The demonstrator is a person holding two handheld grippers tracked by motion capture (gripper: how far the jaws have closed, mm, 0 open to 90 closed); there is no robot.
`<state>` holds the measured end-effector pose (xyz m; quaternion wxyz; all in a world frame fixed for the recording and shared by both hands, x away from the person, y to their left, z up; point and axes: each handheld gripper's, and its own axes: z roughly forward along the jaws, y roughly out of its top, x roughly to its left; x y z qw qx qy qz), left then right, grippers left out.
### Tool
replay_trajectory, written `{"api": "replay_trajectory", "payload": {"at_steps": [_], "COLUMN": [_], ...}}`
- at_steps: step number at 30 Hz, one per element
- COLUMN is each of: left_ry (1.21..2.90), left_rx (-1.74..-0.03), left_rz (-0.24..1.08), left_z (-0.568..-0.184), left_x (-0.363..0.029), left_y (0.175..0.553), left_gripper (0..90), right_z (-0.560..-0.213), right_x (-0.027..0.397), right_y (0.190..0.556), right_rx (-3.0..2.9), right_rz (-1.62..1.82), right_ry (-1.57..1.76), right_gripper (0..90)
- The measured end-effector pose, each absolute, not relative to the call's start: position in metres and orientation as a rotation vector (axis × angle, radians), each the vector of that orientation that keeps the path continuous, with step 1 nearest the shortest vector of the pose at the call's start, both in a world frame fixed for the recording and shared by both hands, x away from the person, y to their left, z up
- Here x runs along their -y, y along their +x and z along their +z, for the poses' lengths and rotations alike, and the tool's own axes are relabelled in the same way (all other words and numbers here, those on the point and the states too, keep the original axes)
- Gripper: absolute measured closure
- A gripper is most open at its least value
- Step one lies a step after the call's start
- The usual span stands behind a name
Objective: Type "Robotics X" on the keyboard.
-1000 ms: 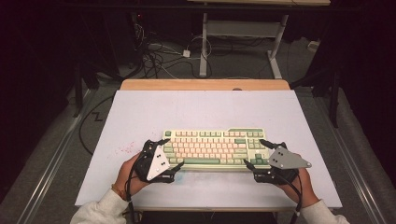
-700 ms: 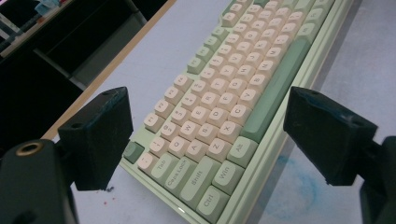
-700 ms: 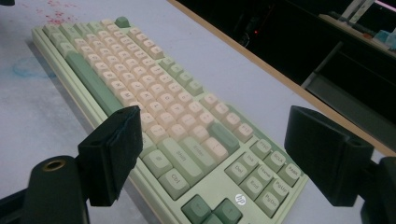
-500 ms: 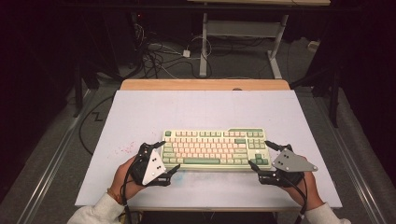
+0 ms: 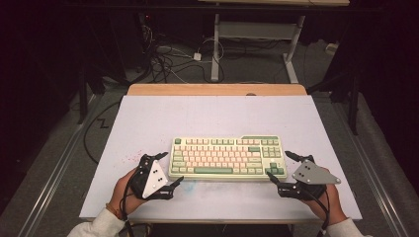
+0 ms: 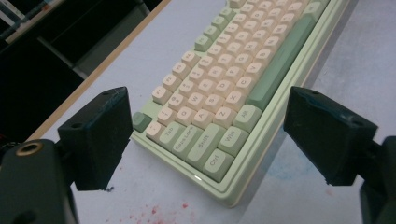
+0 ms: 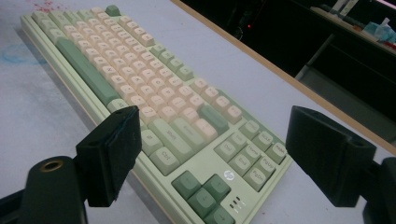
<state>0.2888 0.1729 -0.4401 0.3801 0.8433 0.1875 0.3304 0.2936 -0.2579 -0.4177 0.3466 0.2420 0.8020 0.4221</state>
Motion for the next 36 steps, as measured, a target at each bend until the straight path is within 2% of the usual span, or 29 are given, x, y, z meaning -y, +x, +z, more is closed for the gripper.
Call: {"api": "replay_trajectory", "payload": {"at_steps": [36], "left_ry": [2.178], "left_rx": [-0.609], "left_rz": [0.800], "left_z": [-0.462], "left_x": [-0.216], "left_y": [0.285], "left_gripper": [14.9], "right_z": [-0.437], "right_x": [0.293], "right_y": [0.289], "right_rx": [-2.061], "right_rz": [1.018], "right_ry": [0.752], "right_gripper": [18.4]}}
